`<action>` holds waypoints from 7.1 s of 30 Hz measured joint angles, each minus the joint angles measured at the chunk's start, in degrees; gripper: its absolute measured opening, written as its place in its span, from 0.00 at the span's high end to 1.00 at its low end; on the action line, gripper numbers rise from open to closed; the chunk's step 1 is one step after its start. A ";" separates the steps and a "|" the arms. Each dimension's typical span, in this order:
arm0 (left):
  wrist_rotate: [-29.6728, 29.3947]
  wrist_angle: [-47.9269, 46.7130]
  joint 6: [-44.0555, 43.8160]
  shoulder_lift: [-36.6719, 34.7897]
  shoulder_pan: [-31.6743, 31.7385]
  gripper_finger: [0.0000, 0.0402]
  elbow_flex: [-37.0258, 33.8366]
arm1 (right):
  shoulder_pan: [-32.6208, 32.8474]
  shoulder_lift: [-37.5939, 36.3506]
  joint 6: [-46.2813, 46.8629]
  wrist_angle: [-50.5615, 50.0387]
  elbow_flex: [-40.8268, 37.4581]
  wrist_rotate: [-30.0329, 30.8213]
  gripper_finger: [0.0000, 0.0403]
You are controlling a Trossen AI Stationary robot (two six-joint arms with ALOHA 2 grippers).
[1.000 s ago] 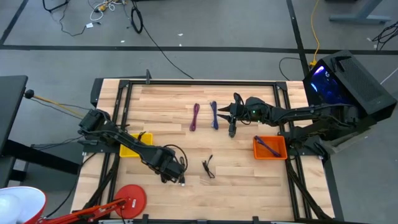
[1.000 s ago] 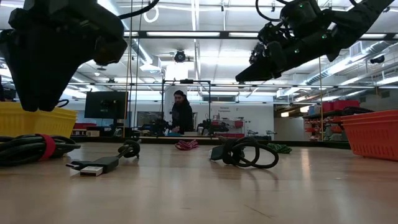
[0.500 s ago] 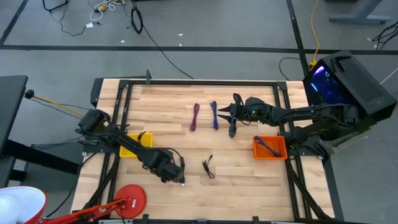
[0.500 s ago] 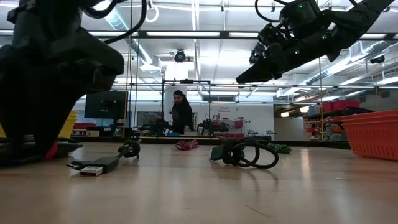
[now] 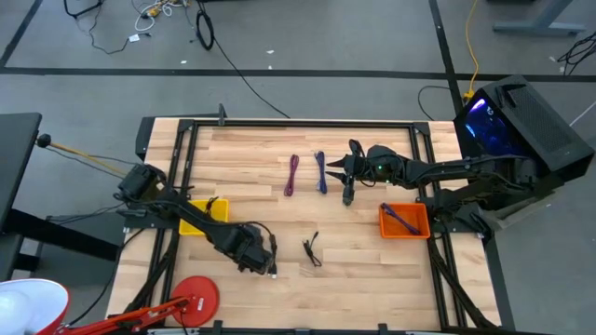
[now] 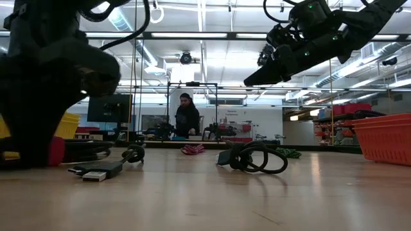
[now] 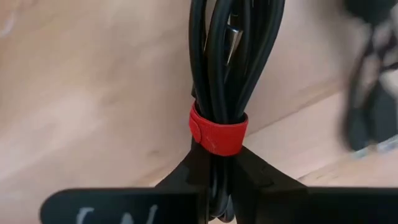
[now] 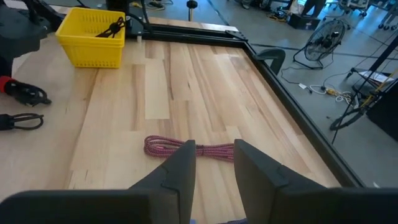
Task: Pick & Place USB Port
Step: Put the black USB cable into the yellow bin
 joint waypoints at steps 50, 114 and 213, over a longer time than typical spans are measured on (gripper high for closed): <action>-19.14 -50.56 8.92 -31.77 -3.37 0.92 -1.21 | 0.02 -0.04 4.91 -0.78 0.02 3.03 0.73; -21.21 -9.24 13.32 -26.25 1.53 0.55 -8.03 | 0.00 -0.02 5.08 -0.42 0.02 3.03 0.73; -40.30 -51.26 38.57 -14.57 9.19 0.97 29.59 | 0.00 0.00 3.68 -3.58 0.00 5.00 0.73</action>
